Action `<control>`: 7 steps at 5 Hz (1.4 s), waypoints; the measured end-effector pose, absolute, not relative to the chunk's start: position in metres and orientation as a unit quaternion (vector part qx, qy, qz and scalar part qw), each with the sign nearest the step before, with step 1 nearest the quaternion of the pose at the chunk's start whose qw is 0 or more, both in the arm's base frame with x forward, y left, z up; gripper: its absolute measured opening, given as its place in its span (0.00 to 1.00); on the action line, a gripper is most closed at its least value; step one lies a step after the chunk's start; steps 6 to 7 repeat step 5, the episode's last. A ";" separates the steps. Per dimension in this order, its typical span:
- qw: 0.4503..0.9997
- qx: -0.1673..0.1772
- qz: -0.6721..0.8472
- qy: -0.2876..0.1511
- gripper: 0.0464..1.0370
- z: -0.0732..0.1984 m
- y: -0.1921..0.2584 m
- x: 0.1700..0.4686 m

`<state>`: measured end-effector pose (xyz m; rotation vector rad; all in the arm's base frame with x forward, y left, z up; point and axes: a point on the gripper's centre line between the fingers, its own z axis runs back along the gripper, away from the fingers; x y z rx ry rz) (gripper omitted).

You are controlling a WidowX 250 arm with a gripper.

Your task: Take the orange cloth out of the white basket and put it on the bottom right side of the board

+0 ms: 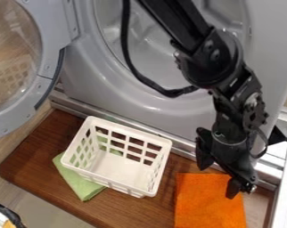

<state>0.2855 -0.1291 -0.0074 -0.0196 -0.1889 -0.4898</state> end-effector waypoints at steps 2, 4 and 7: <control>0.956 -0.014 -0.271 -0.113 0.96 0.038 -0.129 0.283; 0.947 -0.008 -0.291 -0.134 0.96 0.083 -0.123 0.275; 0.947 -0.008 -0.291 -0.135 0.96 0.084 -0.123 0.275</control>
